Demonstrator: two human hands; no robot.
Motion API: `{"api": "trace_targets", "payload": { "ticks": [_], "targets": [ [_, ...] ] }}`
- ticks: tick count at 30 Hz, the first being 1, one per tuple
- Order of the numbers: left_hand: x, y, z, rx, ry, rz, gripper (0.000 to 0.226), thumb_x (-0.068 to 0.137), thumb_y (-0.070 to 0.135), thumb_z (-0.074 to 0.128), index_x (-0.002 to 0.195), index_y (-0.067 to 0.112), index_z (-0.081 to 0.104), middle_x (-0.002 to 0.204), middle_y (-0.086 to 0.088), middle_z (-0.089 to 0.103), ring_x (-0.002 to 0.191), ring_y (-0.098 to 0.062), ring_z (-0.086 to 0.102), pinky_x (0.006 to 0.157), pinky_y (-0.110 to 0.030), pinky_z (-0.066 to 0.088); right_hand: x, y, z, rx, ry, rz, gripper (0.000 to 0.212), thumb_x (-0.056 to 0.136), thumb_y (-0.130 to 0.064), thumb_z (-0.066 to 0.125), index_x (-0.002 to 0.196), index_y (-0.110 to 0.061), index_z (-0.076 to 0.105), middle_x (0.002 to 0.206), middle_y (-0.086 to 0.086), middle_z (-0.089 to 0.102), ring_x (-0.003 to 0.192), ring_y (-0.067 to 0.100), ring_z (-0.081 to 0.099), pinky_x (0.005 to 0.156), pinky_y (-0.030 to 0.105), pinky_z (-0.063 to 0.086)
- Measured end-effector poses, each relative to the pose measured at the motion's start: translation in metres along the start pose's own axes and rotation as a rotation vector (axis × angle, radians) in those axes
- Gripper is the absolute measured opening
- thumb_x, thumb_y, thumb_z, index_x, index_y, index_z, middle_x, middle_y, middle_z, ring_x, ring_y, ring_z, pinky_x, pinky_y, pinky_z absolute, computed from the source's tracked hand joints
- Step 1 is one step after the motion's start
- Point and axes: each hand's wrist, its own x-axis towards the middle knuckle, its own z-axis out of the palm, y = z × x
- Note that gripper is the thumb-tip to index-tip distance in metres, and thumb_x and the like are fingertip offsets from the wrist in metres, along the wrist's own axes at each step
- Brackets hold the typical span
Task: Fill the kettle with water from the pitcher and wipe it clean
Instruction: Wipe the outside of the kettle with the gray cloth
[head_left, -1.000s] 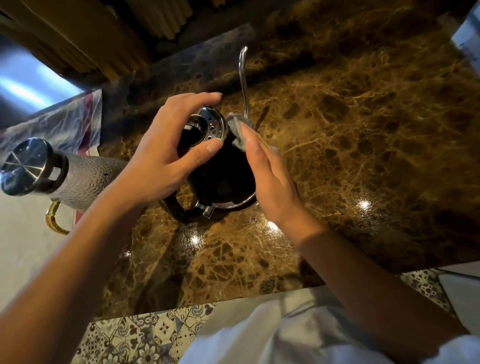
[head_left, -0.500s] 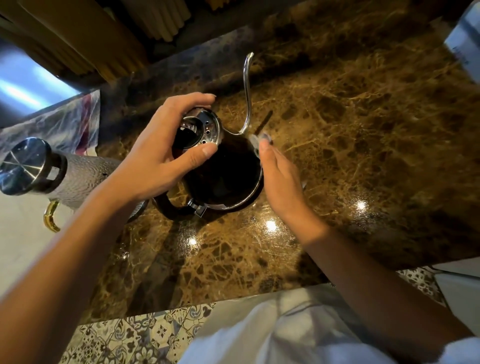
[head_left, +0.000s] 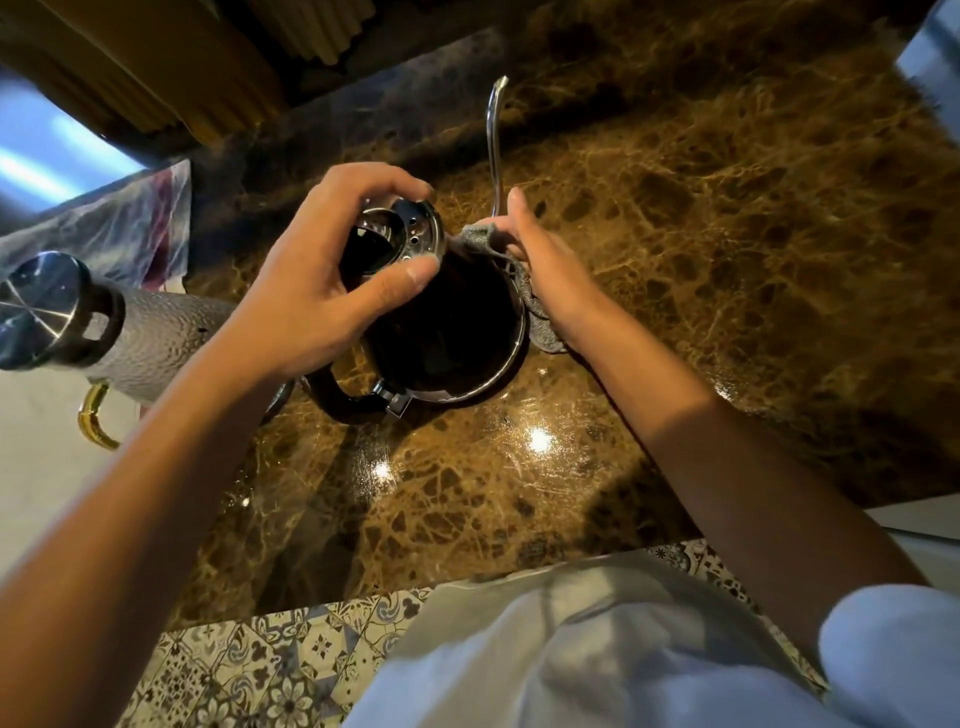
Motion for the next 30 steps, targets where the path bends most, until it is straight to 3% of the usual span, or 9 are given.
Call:
{"api": "trace_targets", "payload": {
  "ticks": [4,8,12,14,17,19,22,25,30],
  "targets": [
    [-0.001,0.003,0.006,0.016,0.083,-0.066,0.043,0.103,0.034,0.059,0.143,0.025,0.046,0.135,0.008,0.051,0.123,-0.008,0.053,0.103,-0.026,0.043,-0.017,0.011,0.004,0.047,0.046,-0.025,0.066,0.103,-0.070,0.034,0.147,-0.028,0.058,0.149,-0.010,0.058,0.135,0.005,0.051,0.110,0.025,0.043],
    [-0.004,0.008,0.014,0.030,0.171,-0.137,0.041,0.104,0.038,0.058,0.141,0.023,0.050,0.133,0.004,0.055,0.122,-0.016,0.056,0.103,-0.041,0.048,-0.052,0.034,0.007,0.009,0.108,-0.109,0.058,0.108,-0.059,0.036,0.154,-0.027,0.050,0.156,-0.011,0.053,0.141,-0.003,0.045,0.118,0.023,0.036],
    [-0.004,0.018,0.028,0.047,0.317,-0.217,0.034,0.103,0.039,0.058,0.133,0.023,0.056,0.123,0.011,0.053,0.117,-0.015,0.055,0.101,-0.045,0.048,-0.073,0.049,0.009,-0.095,0.115,-0.185,0.047,0.114,-0.035,0.039,0.158,-0.021,0.043,0.146,-0.025,0.051,0.124,-0.025,0.042,0.108,0.007,0.034],
    [-0.003,0.022,0.033,0.063,0.371,-0.256,0.034,0.103,0.041,0.058,0.132,0.024,0.058,0.123,0.013,0.052,0.119,-0.013,0.055,0.103,-0.044,0.047,-0.079,0.056,0.017,-0.154,0.210,-0.223,0.042,0.112,-0.024,0.046,0.153,-0.016,0.051,0.128,-0.026,0.059,0.115,-0.020,0.053,0.105,0.012,0.044],
    [-0.001,0.024,0.034,0.064,0.411,-0.293,0.036,0.102,0.045,0.058,0.134,0.028,0.058,0.127,0.011,0.053,0.123,-0.013,0.055,0.106,-0.043,0.047,-0.080,0.066,0.025,-0.207,0.451,-0.292,0.031,0.103,-0.012,0.061,0.131,-0.013,0.072,0.128,-0.006,0.072,0.122,0.006,0.066,0.108,0.034,0.054],
    [-0.001,0.024,0.033,0.055,0.411,-0.303,0.035,0.102,0.046,0.058,0.134,0.031,0.059,0.129,0.009,0.054,0.124,-0.013,0.055,0.107,-0.044,0.047,-0.074,0.066,0.024,-0.226,0.501,-0.307,0.023,0.098,-0.006,0.068,0.116,-0.015,0.079,0.114,-0.006,0.074,0.108,0.004,0.070,0.096,0.033,0.060],
    [-0.001,0.026,0.034,0.064,0.408,-0.312,0.034,0.102,0.046,0.058,0.132,0.030,0.060,0.128,0.009,0.053,0.124,-0.012,0.055,0.107,-0.043,0.047,-0.061,0.049,0.010,-0.181,0.503,-0.211,0.020,0.094,-0.006,0.073,0.105,-0.023,0.073,0.096,-0.017,0.069,0.084,-0.009,0.067,0.074,0.017,0.059],
    [-0.001,0.027,0.034,0.052,0.411,-0.326,0.032,0.101,0.047,0.059,0.129,0.031,0.060,0.128,0.008,0.054,0.123,-0.014,0.055,0.107,-0.046,0.047,-0.034,0.023,-0.010,-0.037,0.549,-0.167,0.025,0.092,-0.006,0.075,0.111,-0.020,0.066,0.094,-0.012,0.069,0.080,-0.008,0.068,0.071,0.012,0.057],
    [-0.002,0.026,0.036,0.052,0.435,-0.346,0.034,0.101,0.046,0.059,0.128,0.025,0.061,0.130,0.001,0.058,0.121,-0.014,0.057,0.104,-0.044,0.050,0.009,0.008,-0.007,-0.425,0.379,-0.170,0.004,0.089,-0.026,0.078,0.086,-0.029,0.078,0.087,-0.015,0.074,0.084,0.004,0.069,0.079,0.034,0.061]
  ]
}}
